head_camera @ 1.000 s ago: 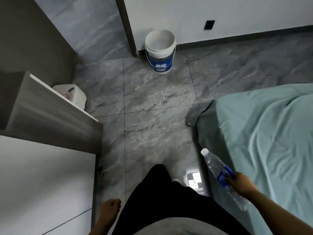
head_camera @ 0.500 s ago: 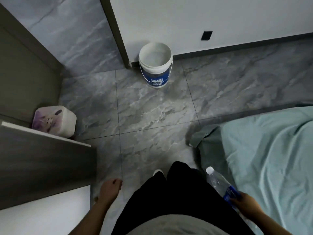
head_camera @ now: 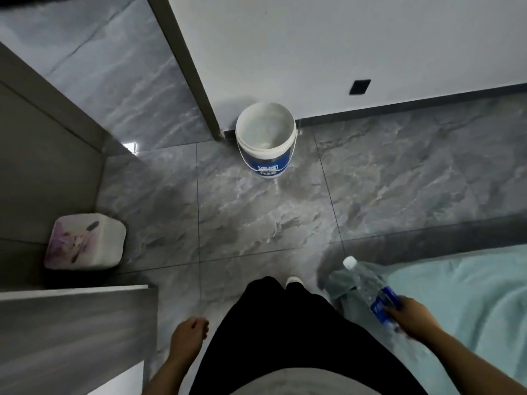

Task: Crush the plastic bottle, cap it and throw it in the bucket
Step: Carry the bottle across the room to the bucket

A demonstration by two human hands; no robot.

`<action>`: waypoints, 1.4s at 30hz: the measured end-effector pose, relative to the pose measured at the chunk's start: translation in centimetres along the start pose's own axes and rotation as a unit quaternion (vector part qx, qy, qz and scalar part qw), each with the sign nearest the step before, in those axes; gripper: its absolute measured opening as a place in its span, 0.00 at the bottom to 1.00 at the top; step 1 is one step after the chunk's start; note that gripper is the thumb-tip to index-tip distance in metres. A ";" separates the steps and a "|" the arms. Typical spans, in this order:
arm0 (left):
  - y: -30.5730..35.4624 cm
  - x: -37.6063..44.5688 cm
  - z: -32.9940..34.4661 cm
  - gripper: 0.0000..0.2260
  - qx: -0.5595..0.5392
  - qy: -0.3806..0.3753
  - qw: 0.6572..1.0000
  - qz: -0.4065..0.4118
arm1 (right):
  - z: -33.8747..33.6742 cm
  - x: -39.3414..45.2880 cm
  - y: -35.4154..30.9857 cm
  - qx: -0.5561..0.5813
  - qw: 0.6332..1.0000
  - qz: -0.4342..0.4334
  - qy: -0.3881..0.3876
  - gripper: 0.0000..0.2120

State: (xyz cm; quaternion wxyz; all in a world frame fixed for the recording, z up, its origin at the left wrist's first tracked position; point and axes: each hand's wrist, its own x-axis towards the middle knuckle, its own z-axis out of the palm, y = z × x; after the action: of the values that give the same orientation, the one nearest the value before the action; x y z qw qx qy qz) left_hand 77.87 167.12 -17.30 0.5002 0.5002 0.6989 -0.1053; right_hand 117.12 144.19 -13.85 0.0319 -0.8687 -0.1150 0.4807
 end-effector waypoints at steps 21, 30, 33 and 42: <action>25.5 15.1 -7.8 0.12 0.021 -0.011 0.998 0.059 | -8.6 9.7 -15.7 -0.012 0.994 0.057 -0.087 0.13; 32.3 19.6 -7.5 0.15 0.031 -0.019 0.999 -0.001 | -15.3 17.3 -24.5 -0.018 0.997 0.021 -0.073 0.09; 33.2 20.5 -7.5 0.15 0.013 -0.036 0.998 -0.042 | -17.7 20.3 -28.5 -0.004 0.999 0.001 -0.050 0.08; 40.5 27.1 -9.0 0.12 -0.092 -0.002 0.992 -0.081 | -21.6 27.2 -42.1 0.020 0.997 -0.064 -0.034 0.11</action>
State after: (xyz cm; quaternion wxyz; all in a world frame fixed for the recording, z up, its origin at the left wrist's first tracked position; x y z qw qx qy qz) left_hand 105.18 208.40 -20.49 0.5352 0.3935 0.7430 -0.0820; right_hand 142.16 192.55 -17.79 0.0765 -0.8418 -0.1617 0.5093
